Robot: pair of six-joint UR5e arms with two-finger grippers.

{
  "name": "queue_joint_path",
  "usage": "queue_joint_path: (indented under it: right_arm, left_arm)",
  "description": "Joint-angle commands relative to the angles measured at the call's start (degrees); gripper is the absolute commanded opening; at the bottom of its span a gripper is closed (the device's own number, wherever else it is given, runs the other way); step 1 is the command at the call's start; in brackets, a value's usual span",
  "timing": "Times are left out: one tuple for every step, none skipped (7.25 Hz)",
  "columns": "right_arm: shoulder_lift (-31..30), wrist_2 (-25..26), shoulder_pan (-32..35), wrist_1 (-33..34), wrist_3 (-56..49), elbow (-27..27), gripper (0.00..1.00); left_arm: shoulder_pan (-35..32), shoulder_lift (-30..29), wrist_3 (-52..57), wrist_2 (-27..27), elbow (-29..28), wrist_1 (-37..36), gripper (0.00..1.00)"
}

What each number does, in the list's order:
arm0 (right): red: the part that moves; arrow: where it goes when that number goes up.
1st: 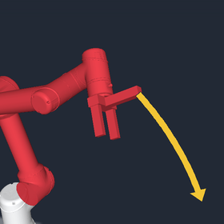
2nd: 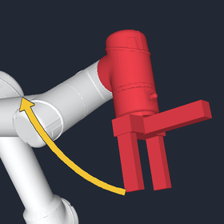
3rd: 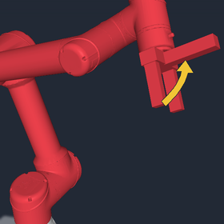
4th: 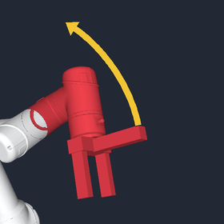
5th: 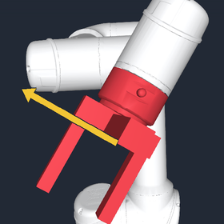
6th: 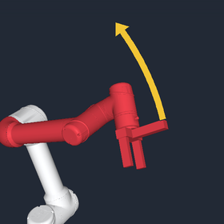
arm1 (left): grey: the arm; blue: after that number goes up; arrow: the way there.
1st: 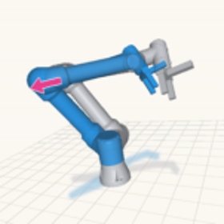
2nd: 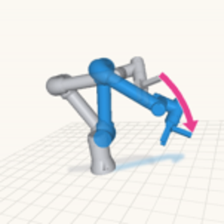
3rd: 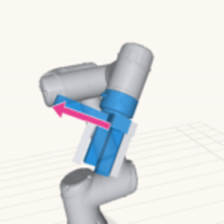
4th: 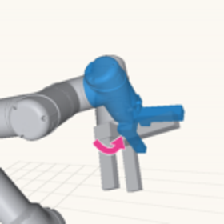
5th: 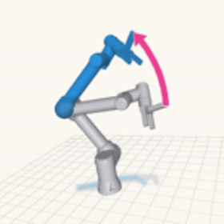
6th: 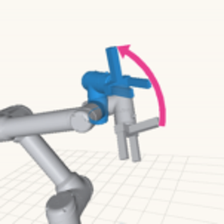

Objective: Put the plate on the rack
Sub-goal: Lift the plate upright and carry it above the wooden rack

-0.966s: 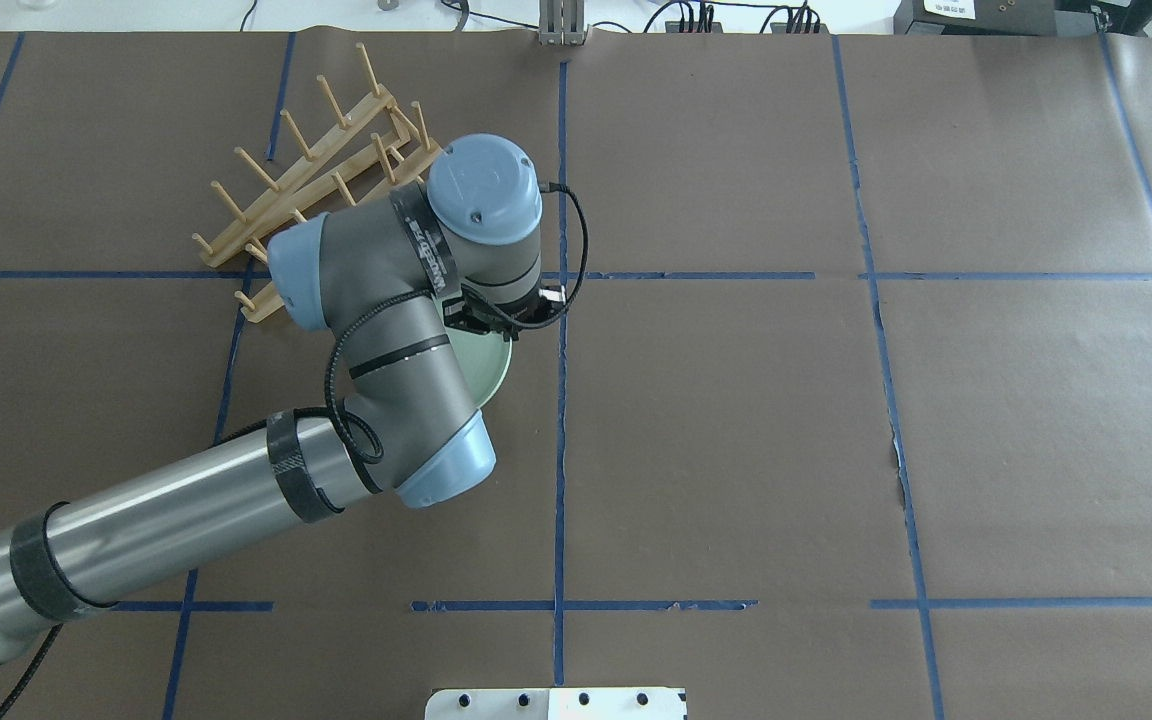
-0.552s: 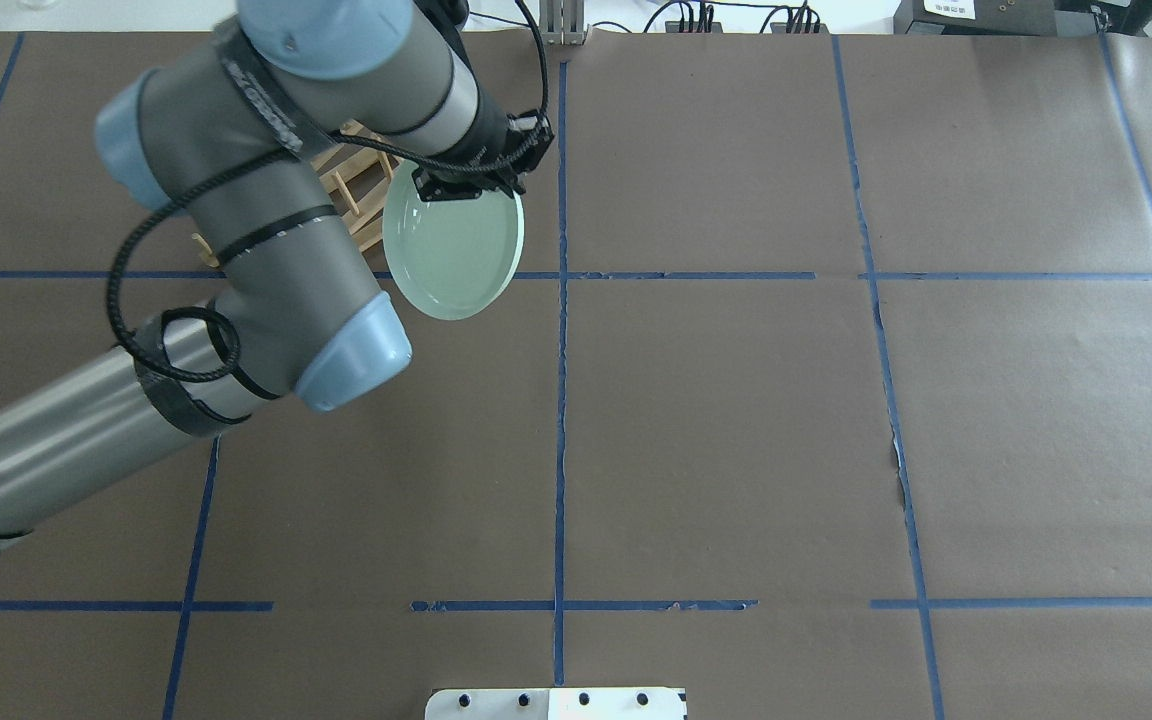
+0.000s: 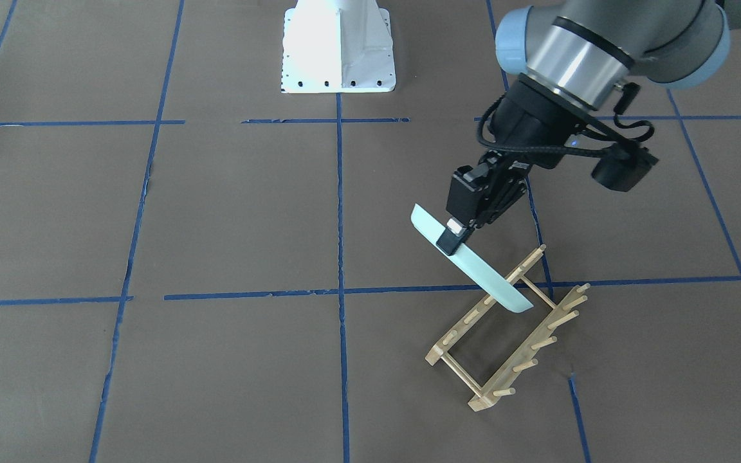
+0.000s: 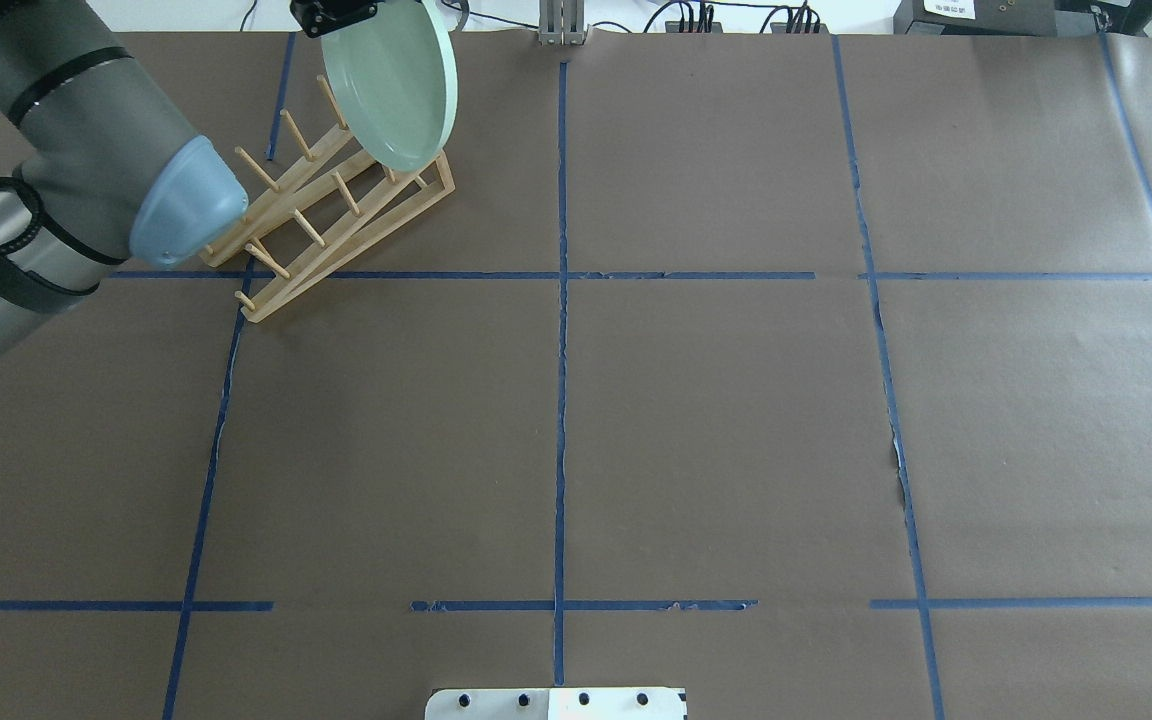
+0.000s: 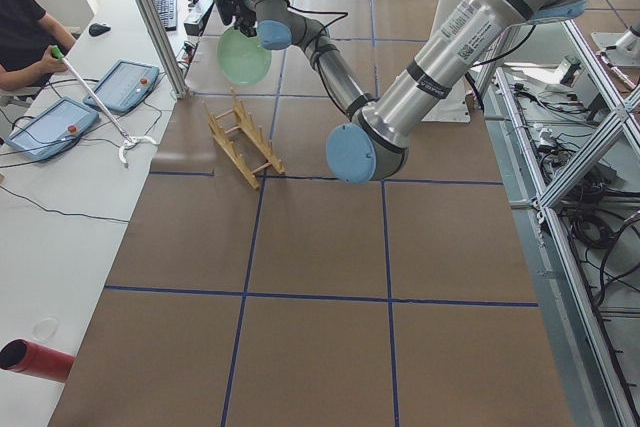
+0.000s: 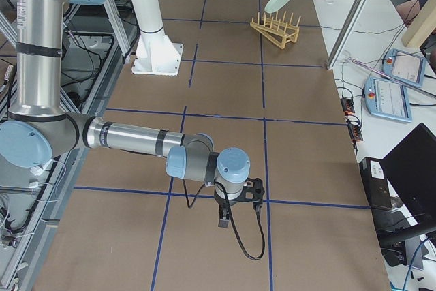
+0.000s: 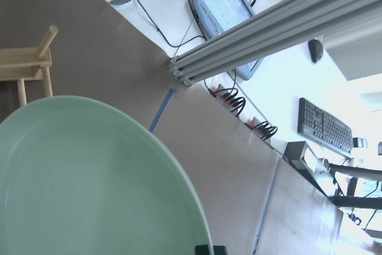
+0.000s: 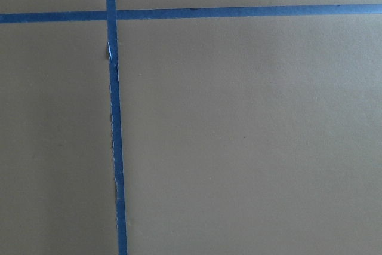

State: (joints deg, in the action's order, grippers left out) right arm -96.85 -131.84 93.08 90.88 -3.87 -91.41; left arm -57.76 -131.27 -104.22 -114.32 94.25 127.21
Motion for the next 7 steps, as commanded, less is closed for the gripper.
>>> queue_joint_path:
  right_arm:
    - [0.00, 0.00, 0.00, 0.00, 0.00, 0.00, 1.00]
    - [0.00, 0.00, 0.00, 0.00, 0.00, 0.00, 1.00]
    - [0.00, 0.00, 0.00, 0.00, 0.00, 0.00, 1.00]
    - [0.00, 0.00, 0.00, 0.00, 0.00, 0.00, 1.00]
    - [0.00, 0.00, 0.00, 0.00, 0.00, 0.00, 1.00]
    - [0.00, 0.00, 0.00, 0.00, 0.00, 0.00, 1.00]
    - [0.00, 0.00, 0.00, 0.00, 0.00, 0.00, 1.00]
  left_arm:
    - [-2.88, 1.72, -4.65, 4.85, -9.74, 21.40, 0.00]
    - [-2.71, 1.98, -4.76, 7.77, -12.66, 27.25, 0.00]
    - [-2.80, 2.07, -4.76, 8.24, -13.91, 31.13, 0.00]
    - [-2.62, 2.60, -4.76, 8.59, -14.88, 32.48, 0.00]
    - [-2.27, 2.69, -4.76, 9.64, -15.93, 35.19, 0.00]
    - [-0.53, 4.00, -4.68, 9.82, -15.85, 36.43, 0.00]
    - [0.88, 4.62, -4.59, 11.13, -16.29, 38.80, 0.00]
